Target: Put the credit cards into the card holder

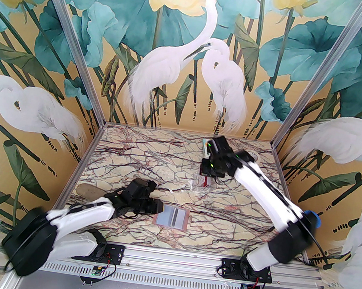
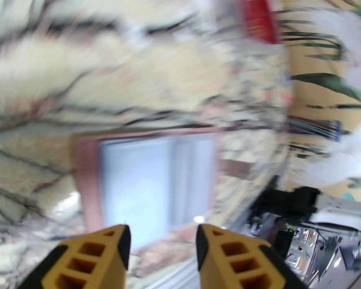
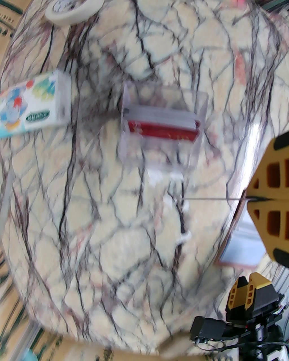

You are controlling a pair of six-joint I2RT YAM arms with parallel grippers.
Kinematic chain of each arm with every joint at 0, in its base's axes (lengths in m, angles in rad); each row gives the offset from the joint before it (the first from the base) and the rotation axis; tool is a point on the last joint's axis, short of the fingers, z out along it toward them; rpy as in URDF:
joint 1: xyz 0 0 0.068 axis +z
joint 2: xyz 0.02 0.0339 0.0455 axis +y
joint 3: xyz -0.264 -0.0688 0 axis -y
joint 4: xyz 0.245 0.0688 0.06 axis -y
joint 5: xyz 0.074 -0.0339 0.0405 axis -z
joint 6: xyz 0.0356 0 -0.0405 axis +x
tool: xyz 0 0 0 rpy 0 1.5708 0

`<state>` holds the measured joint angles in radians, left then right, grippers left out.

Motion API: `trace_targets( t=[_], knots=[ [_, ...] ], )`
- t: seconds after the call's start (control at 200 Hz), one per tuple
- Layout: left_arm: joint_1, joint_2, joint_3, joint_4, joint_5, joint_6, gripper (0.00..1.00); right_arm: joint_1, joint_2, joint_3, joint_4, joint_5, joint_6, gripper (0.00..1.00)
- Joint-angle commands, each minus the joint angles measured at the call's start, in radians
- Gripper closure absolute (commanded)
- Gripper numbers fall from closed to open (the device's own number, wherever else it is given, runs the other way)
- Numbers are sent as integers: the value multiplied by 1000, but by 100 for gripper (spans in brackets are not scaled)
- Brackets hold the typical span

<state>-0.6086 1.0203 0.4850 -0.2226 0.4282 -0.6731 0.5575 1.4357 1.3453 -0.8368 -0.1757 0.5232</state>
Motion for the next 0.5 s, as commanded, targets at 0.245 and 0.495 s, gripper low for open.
trace_targets(
  t=[0.245,0.495],
  knots=[
    [-2,-210,162,90,244,72,47,49,-336,-388,646,-429,109,100],
    [-3,-215,194,211,345,63,47,131,-402,-439,760,-541,165,100]
  ],
)
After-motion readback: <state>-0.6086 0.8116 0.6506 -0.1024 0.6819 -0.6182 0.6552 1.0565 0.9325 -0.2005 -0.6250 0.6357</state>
